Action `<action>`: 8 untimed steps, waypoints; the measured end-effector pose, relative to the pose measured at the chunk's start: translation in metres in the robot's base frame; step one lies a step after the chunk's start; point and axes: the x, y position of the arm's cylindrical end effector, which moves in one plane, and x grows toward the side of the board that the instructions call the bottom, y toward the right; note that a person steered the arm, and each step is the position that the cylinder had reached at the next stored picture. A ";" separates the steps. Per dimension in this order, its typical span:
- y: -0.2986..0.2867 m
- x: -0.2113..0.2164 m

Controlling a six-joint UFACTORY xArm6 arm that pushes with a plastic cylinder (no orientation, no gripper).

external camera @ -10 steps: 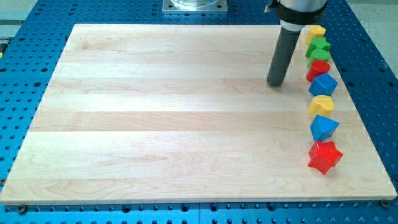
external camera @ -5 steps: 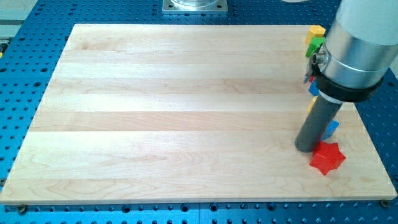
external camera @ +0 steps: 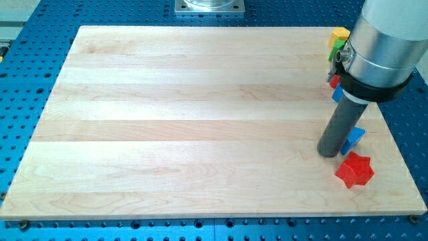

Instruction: Adjust the blocks vertically

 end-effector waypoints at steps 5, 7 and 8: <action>0.026 -0.006; -0.026 0.050; -0.029 0.090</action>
